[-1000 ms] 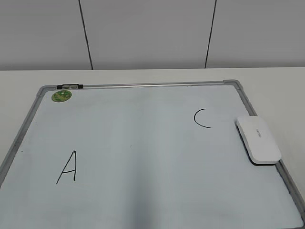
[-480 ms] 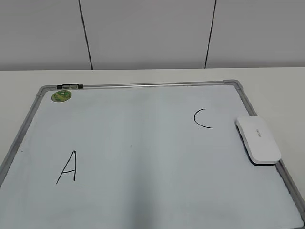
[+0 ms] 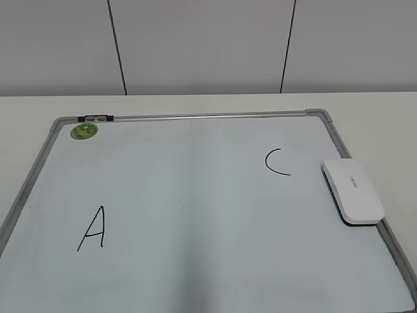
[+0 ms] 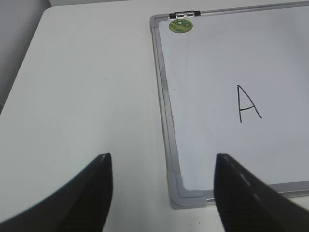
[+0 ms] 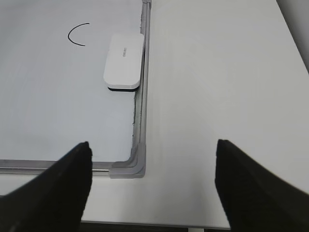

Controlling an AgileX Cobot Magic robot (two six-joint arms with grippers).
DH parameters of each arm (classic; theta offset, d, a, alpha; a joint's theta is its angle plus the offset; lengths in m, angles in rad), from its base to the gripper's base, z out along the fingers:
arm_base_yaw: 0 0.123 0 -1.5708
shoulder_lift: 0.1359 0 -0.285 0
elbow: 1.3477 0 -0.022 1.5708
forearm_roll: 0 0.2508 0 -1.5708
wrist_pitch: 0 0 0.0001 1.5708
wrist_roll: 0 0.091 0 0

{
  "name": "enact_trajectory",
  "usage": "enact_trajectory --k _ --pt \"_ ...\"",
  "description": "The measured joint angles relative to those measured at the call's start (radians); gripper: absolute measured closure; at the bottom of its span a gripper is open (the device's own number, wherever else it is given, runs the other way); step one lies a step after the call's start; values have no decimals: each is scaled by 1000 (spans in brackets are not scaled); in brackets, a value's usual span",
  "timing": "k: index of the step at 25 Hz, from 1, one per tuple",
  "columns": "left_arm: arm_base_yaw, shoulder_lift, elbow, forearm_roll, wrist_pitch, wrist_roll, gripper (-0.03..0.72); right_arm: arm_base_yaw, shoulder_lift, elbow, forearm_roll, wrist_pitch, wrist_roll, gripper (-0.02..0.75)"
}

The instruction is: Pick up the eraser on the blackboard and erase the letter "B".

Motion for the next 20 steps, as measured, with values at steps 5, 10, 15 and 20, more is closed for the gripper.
enact_trajectory --k 5,10,15,20 --pt "0 0 0 0 1 0 195 0 0 0 0 0 0 148" --pt "0 0 0 0 2 0 197 0 0 0 0 0 0 148" --pt "0 0 0 0 2 0 198 0 0 0 0 0 0 148" --pt "0 0 0 0 2 0 199 0 0 0 0 0 0 148"
